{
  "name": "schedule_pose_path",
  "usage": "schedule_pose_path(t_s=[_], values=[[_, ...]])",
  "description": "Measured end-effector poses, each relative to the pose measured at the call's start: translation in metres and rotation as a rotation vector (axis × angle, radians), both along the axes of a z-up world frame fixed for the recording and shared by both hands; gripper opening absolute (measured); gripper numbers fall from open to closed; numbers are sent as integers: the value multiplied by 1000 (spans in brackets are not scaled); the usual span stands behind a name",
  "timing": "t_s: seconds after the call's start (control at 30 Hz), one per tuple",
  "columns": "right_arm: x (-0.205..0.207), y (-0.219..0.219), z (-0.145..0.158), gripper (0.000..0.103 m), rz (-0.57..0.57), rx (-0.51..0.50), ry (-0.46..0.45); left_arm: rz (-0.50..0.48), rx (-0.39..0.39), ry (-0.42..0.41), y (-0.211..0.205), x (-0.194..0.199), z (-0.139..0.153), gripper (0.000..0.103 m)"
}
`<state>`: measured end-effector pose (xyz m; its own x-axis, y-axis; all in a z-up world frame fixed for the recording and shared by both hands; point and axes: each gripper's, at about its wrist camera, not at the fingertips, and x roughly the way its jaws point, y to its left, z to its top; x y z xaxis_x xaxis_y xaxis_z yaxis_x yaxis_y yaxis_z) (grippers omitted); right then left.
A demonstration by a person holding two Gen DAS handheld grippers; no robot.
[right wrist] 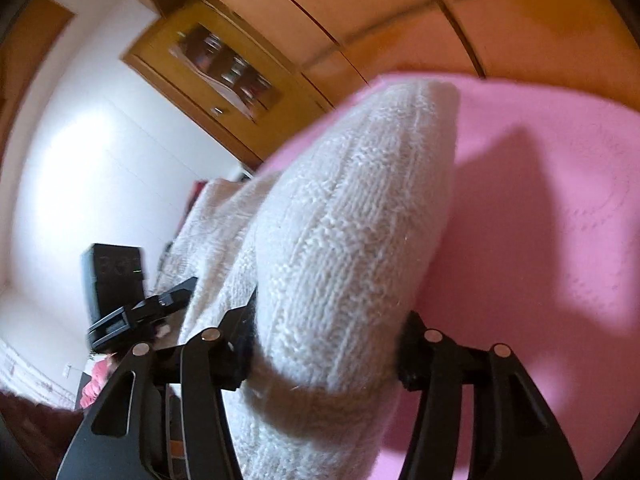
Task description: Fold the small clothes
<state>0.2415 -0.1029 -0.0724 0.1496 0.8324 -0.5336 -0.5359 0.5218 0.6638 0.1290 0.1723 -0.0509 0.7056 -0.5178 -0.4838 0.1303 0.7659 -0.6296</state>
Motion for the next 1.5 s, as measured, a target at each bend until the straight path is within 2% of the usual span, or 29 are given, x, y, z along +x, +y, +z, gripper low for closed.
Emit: schedule_pose_path(t_s=[0.07, 0.13, 0.2, 0.23, 0.27, 0.33, 0.43, 0.47, 0.6, 0.67, 0.73, 0.8, 0.93, 1.03, 1.1, 1.17, 1.23, 1.27, 1.37, 1.43, 1.5], values=[[6, 13, -23, 66, -34, -108, 21, 65, 88, 84, 2, 6, -20, 34], [5, 10, -31, 79, -69, -118, 30, 96, 140, 147, -2, 9, -35, 42], [1, 1, -25, 82, -116, -128, -4, 117, 182, 149, -6, 7, -34, 55], [-3, -4, -16, 82, -155, -151, -45, 144, 219, 142, -7, 5, -31, 58], [-7, -8, -7, 81, -190, -171, -82, 171, 243, 137, -7, 4, -26, 59], [-21, -13, 14, 64, -251, -211, -177, 256, 280, 110, -5, -5, -12, 59], [-45, -1, 36, 57, -229, -252, -300, 397, 404, 54, -12, -17, 5, 59], [-56, 8, 39, 55, -211, -289, -347, 408, 430, 38, -19, -19, 9, 59], [-74, 37, 24, 49, -190, -390, -390, 382, 496, 17, -44, -14, 12, 59], [-78, 37, 9, 49, -188, -442, -392, 374, 593, 93, -56, -2, 0, 59], [-83, 37, -5, 50, -187, -481, -412, 373, 644, 132, -45, 1, -14, 59], [-86, 41, -8, 50, -194, -516, -430, 386, 646, 145, -44, 1, -26, 60], [-92, 41, -4, 52, -233, -527, -414, 414, 596, 139, -37, -9, -23, 60], [-101, 36, 1, 62, -280, -527, -401, 444, 600, 121, -44, -20, -16, 61], [-109, 33, 4, 65, -309, -515, -392, 468, 594, 120, -46, -28, -14, 72], [-119, 30, 9, 72, -329, -513, -399, 487, 598, 106, -50, -39, -11, 73], [-127, 28, 12, 83, -348, -515, -405, 500, 617, 101, -53, -45, -10, 78], [-132, 26, 13, 85, -364, -516, -411, 502, 616, 99, -55, -49, -9, 82], [-144, 22, 15, 93, -408, -529, -425, 518, 611, 91, -56, -60, -7, 82], [-148, 17, 15, 97, -435, -533, -420, 532, 609, 95, -55, -64, -7, 88], [-150, 14, 13, 98, -449, -538, -408, 542, 601, 89, -54, -70, -6, 89]])
